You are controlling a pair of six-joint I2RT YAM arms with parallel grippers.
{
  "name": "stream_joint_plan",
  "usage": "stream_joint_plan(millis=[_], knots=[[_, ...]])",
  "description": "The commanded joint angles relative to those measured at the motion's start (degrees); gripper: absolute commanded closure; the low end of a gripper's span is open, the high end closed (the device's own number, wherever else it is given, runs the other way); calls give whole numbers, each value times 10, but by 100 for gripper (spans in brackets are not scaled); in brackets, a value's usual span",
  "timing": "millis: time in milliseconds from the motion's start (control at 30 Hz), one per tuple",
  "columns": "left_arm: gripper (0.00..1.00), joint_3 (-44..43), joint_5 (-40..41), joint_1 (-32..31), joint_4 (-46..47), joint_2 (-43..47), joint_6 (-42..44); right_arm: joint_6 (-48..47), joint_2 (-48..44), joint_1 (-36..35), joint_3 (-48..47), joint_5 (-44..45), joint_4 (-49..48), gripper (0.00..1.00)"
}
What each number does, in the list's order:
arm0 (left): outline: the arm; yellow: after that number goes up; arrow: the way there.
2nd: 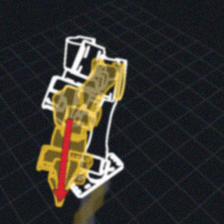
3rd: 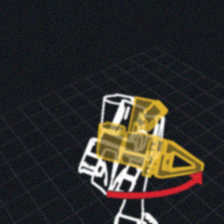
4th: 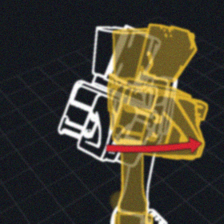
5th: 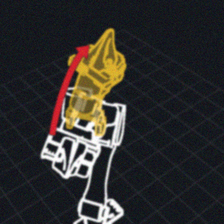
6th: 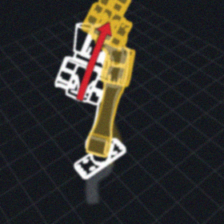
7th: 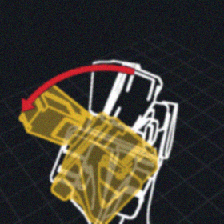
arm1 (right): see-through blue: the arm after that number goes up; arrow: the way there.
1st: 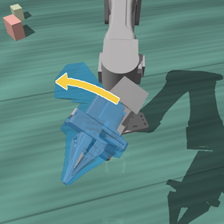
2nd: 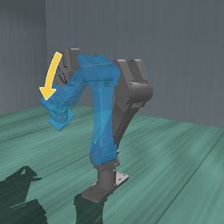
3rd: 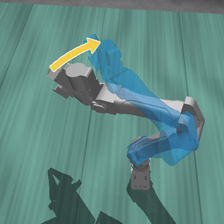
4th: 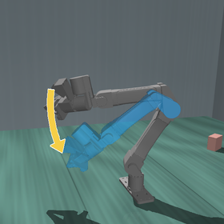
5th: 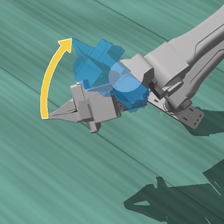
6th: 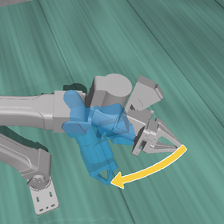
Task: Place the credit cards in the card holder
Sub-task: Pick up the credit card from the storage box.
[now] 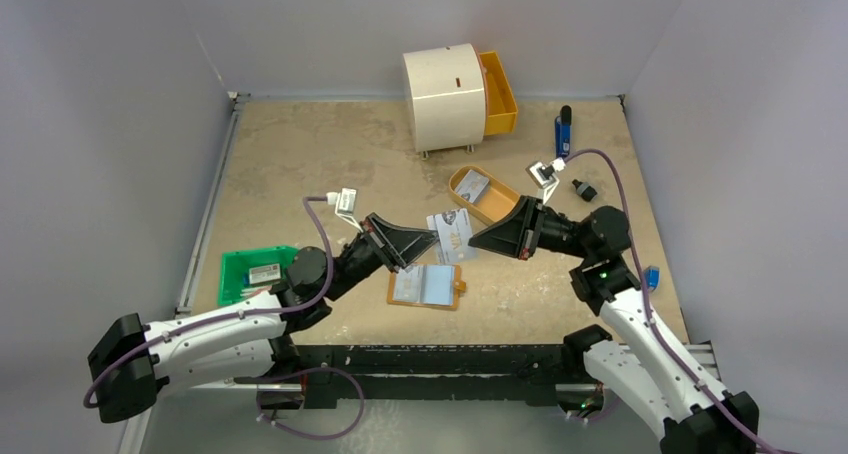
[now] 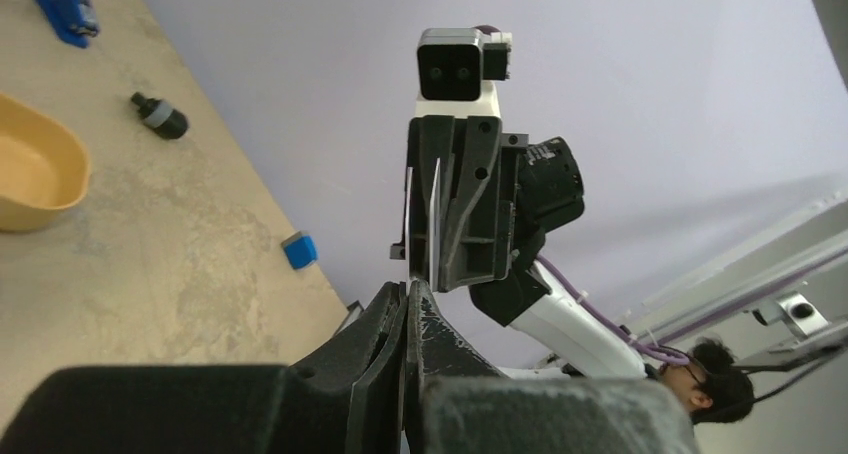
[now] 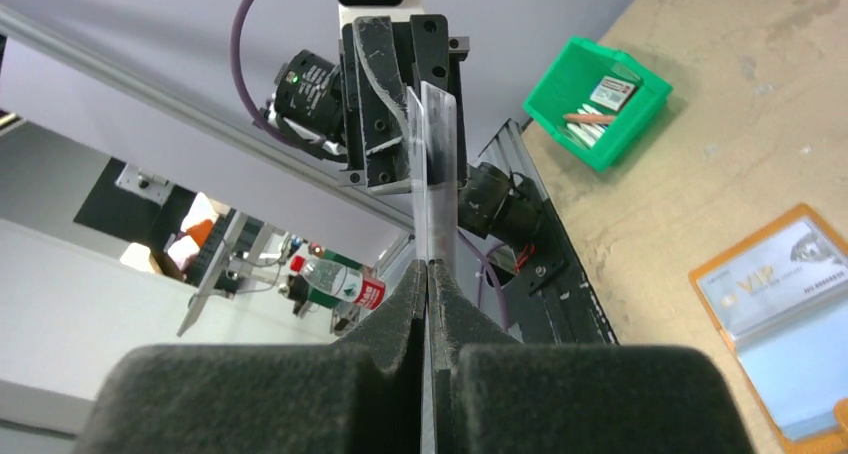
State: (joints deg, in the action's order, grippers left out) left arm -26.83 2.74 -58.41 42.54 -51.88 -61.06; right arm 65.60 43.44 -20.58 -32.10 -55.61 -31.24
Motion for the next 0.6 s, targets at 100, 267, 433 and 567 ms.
stream_joint_plan(millis=[100, 267, 433, 567], knots=[[100, 76, 42, 2, 65, 5, -48, -10, 6, 3, 31, 11, -16, 100], [100, 98, 40, 2, 108, -28, -64, -19, 16, 2, 52, 12, -8, 100], [100, 102, 61, 3, 85, -33, -57, -34, 10, 3, 58, 33, 16, 100], [100, 102, 117, 13, -28, 5, -36, -97, -19, 3, 33, 126, 135, 100]])
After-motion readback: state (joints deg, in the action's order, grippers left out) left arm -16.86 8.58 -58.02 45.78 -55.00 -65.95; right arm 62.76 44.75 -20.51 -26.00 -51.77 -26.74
